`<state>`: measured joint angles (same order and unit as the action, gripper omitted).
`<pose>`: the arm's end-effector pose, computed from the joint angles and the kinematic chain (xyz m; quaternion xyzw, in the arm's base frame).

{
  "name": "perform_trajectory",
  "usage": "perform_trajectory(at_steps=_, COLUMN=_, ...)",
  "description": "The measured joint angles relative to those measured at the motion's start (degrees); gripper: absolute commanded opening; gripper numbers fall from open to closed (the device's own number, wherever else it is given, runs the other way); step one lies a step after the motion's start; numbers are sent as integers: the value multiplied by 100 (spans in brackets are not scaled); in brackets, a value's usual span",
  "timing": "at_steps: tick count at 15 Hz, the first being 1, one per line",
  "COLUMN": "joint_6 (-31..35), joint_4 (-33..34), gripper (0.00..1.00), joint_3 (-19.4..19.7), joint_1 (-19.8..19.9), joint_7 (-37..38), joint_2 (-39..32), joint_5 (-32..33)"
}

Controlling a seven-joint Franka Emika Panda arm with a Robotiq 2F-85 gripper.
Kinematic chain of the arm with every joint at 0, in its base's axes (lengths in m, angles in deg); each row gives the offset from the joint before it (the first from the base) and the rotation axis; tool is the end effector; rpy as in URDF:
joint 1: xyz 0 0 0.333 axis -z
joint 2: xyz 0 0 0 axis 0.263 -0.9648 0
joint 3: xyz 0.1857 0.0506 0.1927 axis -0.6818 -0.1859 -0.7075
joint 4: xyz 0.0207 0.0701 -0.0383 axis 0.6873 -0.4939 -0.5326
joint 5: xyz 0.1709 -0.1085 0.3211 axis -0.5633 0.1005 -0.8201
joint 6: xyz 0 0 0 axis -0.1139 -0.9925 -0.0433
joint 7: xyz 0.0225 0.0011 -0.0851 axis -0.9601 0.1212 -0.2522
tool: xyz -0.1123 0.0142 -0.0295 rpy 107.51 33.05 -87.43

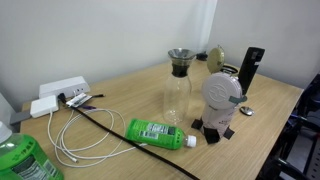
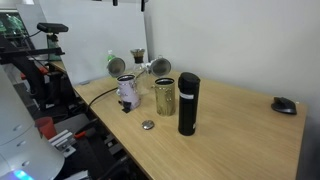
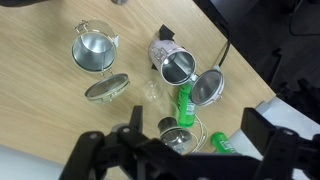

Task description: Put the green bottle upright on the right

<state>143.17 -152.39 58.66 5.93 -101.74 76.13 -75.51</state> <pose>0.3993 0.0110 0.4947 -0.9246 -0.3544 -0.0498 0.1304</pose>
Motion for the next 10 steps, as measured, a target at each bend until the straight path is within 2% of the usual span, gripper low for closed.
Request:
perform_trajectory(at_steps=2, joint_6=0, joint_4=1, gripper=100, joint_3=-43, joint_1=-5, joint_7=0, joint_2=-4, joint_5=0)
perform_trajectory(at_steps=4, joint_6=63, joint_4=9, gripper=100, joint_3=-253, joint_1=-109, joint_7=2, joint_2=-43, joint_5=-17)
perform_trajectory(at_steps=10, joint_6=983, joint_4=132, gripper=100, joint_3=-1357, joint_1=-663, joint_7=211, joint_2=-581, joint_5=118)
